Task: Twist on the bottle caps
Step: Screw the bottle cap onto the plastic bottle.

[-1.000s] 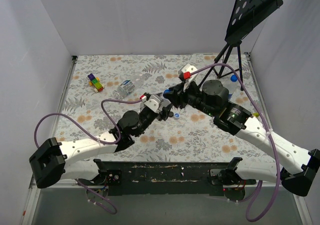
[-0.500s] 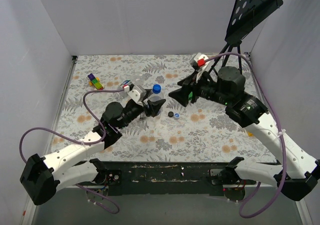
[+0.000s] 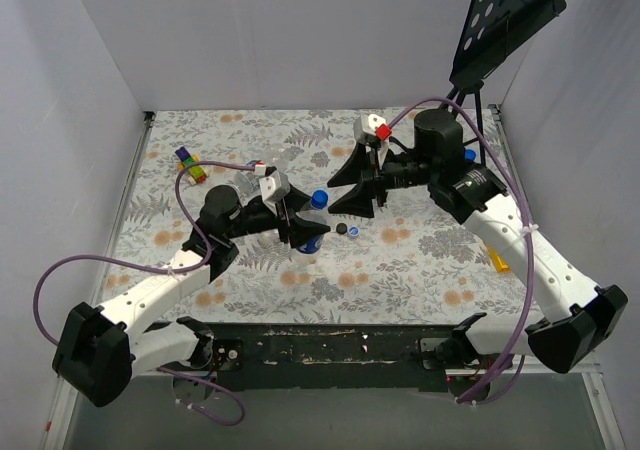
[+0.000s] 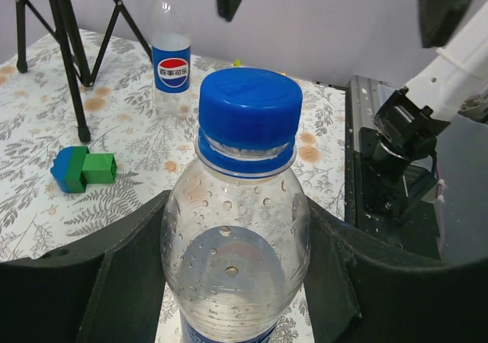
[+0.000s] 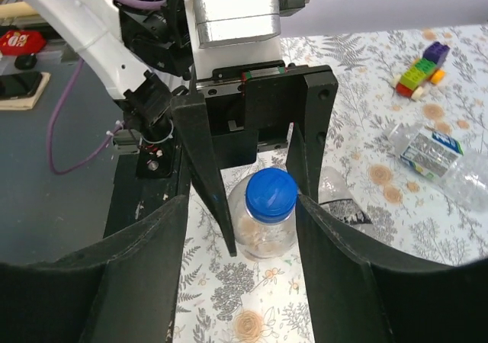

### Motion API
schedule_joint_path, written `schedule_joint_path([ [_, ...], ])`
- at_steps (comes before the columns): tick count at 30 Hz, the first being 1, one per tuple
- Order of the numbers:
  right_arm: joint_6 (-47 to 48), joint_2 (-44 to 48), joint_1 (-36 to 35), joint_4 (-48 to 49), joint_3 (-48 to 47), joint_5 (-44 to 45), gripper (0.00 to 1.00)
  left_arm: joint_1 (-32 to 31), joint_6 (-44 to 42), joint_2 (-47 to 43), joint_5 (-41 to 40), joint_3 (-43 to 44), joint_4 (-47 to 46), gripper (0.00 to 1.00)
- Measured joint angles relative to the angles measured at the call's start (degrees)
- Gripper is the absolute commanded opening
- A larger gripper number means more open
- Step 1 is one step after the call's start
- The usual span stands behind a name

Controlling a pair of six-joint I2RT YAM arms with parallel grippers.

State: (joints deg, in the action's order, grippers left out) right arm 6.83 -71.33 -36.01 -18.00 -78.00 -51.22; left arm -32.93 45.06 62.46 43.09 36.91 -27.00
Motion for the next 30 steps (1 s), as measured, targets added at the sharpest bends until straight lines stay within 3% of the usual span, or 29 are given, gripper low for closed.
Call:
schedule_joint_path([
  [8, 5.0, -3.6, 0.0, -0.1, -2.7, -7.5, 0.63, 0.9, 0.4, -1.6, 5.9, 0.0, -0.8, 0.23],
  [21, 5.5, -6.1, -1.2, 1.7, -2.8, -8.0, 0.57, 0.9, 1.2, -3.0, 7.1, 0.0, -1.7, 0.23],
  [27, 5.6, -6.8, -2.0, 1.9, -2.8, -7.9, 0.45, 0.9, 1.8, -3.0, 7.0, 0.0, -1.7, 0.23],
  [30, 5.6, -6.8, -2.3, 2.0, -2.8, -7.9, 0.3, 0.9, 1.9, -3.0, 6.6, -0.1, -1.7, 0.23],
])
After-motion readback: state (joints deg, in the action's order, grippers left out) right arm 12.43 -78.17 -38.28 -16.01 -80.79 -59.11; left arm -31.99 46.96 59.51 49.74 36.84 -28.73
